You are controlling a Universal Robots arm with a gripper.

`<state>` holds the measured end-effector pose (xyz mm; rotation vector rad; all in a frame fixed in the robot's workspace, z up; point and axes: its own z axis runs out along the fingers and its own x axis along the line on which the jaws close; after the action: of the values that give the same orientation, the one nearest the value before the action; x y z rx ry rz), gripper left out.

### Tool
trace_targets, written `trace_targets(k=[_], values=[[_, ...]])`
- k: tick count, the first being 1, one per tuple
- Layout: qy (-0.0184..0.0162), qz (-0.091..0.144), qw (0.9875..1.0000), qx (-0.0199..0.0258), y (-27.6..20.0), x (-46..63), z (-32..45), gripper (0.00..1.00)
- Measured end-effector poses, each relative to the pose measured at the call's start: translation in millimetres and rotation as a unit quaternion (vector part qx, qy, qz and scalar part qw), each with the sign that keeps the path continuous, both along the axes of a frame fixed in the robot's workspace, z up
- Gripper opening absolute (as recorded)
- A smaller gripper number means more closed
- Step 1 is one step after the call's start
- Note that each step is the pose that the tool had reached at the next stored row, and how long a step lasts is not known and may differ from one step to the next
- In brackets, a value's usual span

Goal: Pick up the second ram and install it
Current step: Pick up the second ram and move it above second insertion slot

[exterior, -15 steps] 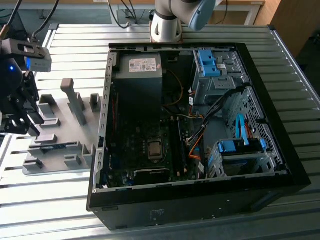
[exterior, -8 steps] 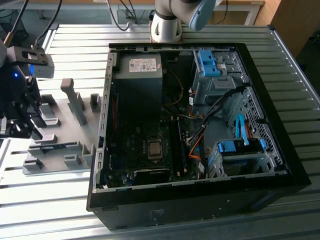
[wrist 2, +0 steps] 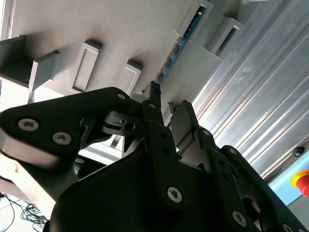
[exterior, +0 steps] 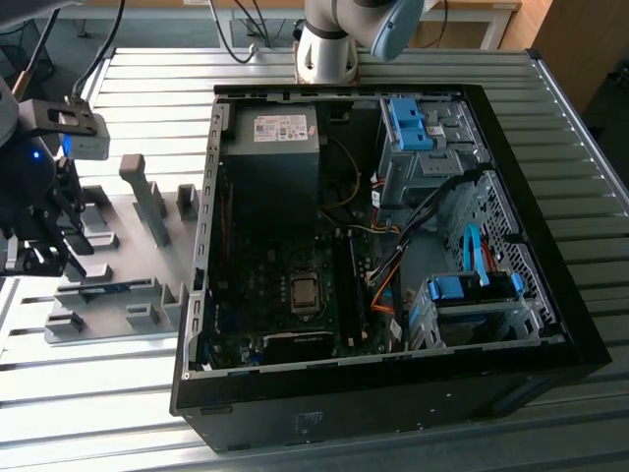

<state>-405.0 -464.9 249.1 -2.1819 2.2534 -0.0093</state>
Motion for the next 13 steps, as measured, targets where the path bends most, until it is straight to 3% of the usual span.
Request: trace_targets(k=[13], values=[[0.0007, -0.002, 1.0, 0.0, -0.6, 0.0, -20.6, 0.36]])
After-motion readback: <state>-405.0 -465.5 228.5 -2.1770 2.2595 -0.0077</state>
